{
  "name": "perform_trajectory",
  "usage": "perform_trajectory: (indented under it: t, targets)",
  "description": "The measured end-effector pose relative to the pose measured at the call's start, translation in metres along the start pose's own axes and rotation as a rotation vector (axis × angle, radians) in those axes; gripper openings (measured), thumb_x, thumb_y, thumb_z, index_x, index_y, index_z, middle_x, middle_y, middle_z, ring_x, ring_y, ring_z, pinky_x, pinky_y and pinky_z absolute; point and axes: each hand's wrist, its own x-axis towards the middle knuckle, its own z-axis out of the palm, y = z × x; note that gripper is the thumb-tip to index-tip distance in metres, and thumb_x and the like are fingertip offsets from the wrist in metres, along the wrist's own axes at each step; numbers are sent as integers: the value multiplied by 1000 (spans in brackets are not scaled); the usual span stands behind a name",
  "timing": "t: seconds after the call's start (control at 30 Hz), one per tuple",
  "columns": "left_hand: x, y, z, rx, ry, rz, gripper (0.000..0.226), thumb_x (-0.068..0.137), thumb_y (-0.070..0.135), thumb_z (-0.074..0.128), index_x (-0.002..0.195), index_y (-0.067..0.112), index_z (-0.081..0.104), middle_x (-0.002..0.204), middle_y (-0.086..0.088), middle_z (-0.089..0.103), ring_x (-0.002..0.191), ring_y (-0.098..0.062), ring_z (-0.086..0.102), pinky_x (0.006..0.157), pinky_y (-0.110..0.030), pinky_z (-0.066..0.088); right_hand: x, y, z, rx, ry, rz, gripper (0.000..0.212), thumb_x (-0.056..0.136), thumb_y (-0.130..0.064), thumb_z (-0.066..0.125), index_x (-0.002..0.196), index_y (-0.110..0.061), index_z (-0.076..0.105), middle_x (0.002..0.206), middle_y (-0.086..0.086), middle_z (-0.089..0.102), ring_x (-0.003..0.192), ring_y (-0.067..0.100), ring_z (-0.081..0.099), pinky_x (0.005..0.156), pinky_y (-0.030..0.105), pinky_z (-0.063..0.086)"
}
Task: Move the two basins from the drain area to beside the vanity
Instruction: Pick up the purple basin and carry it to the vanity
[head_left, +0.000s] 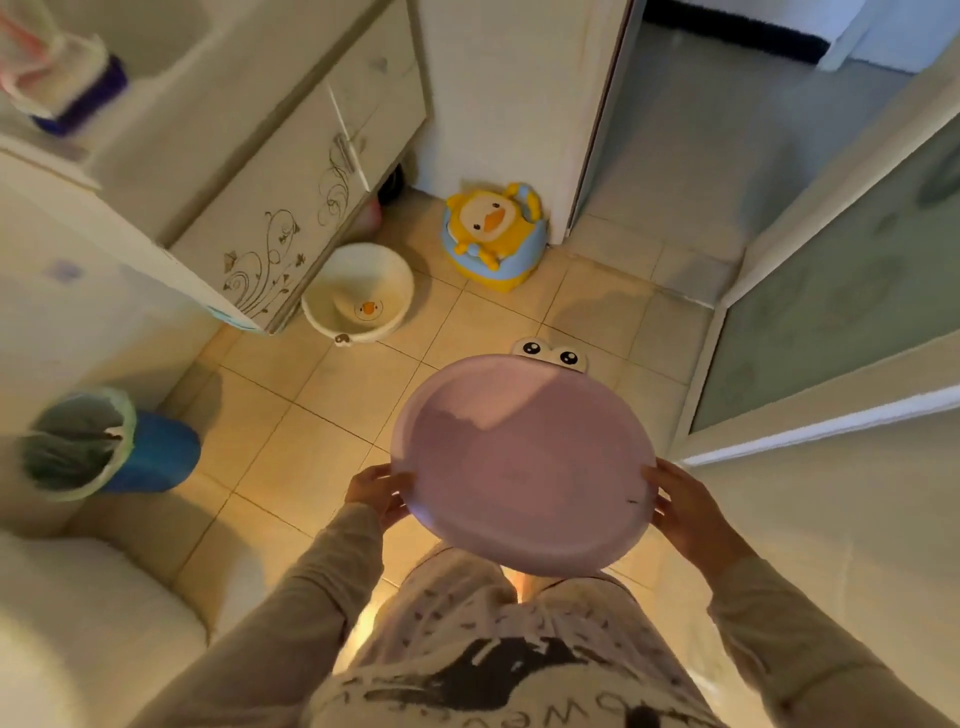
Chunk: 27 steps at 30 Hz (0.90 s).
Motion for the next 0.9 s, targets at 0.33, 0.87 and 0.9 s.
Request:
perform_trajectory:
  t: [0.33,0.87,0.9]
  targets:
    - [14,40,52,-262,156,1,13,81,-5,60,79,7,56,75,-10,58,63,-26,56,42,-25,55,99,-134,33,-254,-241,-14,17,86,-19,60,89,-24,76,82,-5,75,76,14,69,56,26,55]
    - [96,183,92,-388,159,-41,25,80,-5,63,102,0,53,74,-14,58,55,-25,60,38,-26,54,216,-277,159,-395,-162,65,10,87,-6,55,89,-8,64,82,8,59,76,23,55,65,34,46]
    - [101,193,93,-395,168,-42,25,80,-6,62,102,0,52,74,-14,58,56,-26,59,38,-27,54,222,-284,167,-403,-162,78,11,86,-4,55,93,-6,63,83,8,59,76,23,54,65,34,46]
